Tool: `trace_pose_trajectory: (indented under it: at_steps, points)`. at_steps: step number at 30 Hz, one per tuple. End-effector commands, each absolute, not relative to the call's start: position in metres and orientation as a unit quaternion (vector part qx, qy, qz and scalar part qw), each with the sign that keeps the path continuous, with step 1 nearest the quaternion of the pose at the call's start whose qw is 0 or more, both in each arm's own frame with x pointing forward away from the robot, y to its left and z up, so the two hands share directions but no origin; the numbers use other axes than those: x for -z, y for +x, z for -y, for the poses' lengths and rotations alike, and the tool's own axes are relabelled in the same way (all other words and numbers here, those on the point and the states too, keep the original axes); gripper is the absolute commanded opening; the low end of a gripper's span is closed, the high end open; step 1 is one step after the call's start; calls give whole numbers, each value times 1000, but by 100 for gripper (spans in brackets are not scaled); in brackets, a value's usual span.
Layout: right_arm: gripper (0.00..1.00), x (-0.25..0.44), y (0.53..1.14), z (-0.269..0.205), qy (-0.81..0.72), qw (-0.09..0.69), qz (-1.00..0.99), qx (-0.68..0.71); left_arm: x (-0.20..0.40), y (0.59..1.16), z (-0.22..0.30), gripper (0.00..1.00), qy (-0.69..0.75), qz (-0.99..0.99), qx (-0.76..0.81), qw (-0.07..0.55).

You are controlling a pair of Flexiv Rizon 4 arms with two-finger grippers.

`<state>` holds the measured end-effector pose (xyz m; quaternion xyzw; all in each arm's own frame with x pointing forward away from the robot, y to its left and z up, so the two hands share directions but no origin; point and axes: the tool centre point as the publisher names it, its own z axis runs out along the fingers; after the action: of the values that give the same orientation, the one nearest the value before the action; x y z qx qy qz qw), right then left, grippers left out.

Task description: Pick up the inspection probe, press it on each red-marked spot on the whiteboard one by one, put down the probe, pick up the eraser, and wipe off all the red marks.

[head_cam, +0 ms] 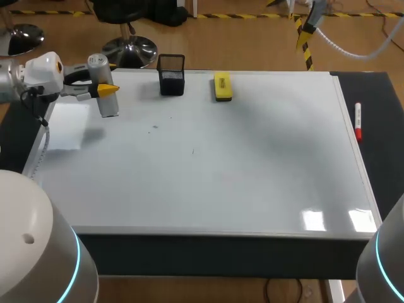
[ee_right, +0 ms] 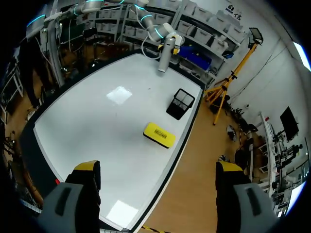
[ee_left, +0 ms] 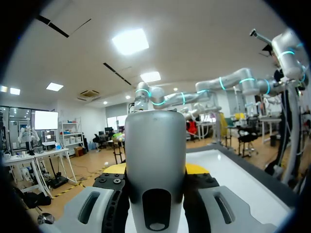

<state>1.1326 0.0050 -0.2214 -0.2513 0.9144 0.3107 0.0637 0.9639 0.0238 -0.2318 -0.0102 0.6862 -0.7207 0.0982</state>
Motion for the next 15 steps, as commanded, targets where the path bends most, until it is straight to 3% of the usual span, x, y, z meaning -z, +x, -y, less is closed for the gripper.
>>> trace_pose_trajectory:
  at_steps: [1,15]
  points:
    - [100,223,1128,1,-249,74,-913,-315,231,963,-24,0,-10,-686,721,99]
    - [100,234,1117,6,-216,63,-922,-315,231,963,-24,0,-10,-686,721,99]
